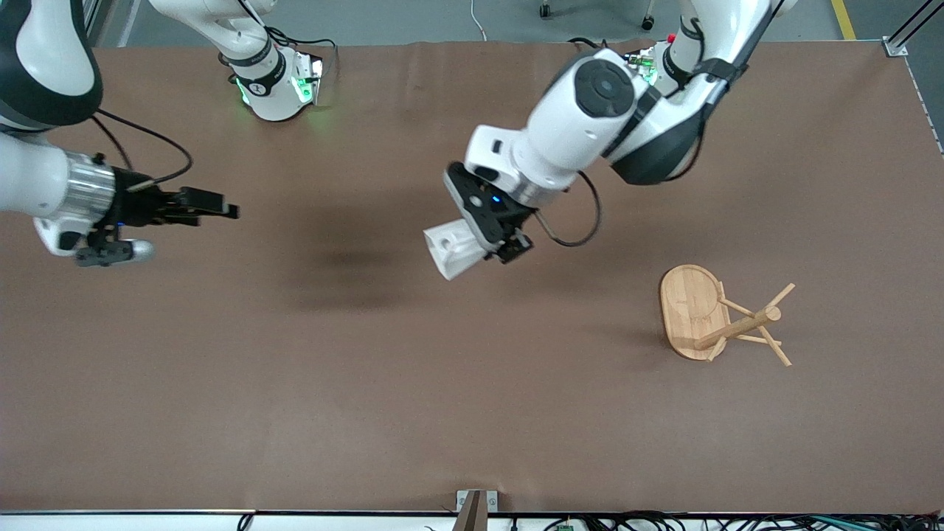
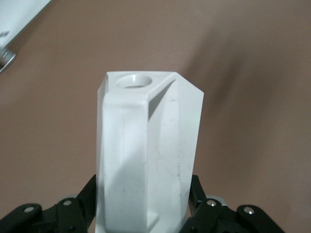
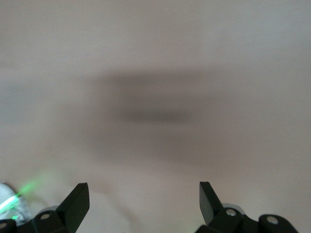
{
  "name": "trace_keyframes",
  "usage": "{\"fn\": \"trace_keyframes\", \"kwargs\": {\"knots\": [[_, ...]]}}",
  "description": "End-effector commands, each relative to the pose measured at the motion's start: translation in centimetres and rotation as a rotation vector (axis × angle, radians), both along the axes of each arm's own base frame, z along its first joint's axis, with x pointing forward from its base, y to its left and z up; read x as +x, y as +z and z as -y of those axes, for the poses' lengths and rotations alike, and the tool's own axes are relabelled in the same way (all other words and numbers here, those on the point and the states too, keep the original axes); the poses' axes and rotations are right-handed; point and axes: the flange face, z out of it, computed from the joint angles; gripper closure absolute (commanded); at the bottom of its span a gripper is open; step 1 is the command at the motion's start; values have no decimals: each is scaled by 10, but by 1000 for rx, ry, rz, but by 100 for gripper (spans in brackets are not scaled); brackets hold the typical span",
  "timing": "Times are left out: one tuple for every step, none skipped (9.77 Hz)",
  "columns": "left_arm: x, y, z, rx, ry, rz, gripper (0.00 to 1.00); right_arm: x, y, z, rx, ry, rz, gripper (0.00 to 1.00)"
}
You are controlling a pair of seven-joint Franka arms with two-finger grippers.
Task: Hang cup on rack
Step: 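Carry the cup with the left gripper while the right gripper withdraws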
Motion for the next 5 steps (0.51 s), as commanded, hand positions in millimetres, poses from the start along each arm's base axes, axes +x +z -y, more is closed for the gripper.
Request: {"fn": "trace_keyframes", "kwargs": {"knots": [[22, -3, -49, 40, 216, -77, 100, 1, 44, 49, -138, -59, 79, 0], [30, -1, -70, 48, 332, -110, 100, 1, 63, 73, -175, -90, 109, 0], [45, 2, -100, 41, 426, -122, 100, -4, 77, 101, -190, -131, 119, 0], [60, 3, -130, 36, 495, -134, 100, -9, 91, 125, -194, -136, 135, 0], [65, 5, -151, 48, 545, -157, 100, -13, 105, 146, -211, -104, 170, 0]]}}
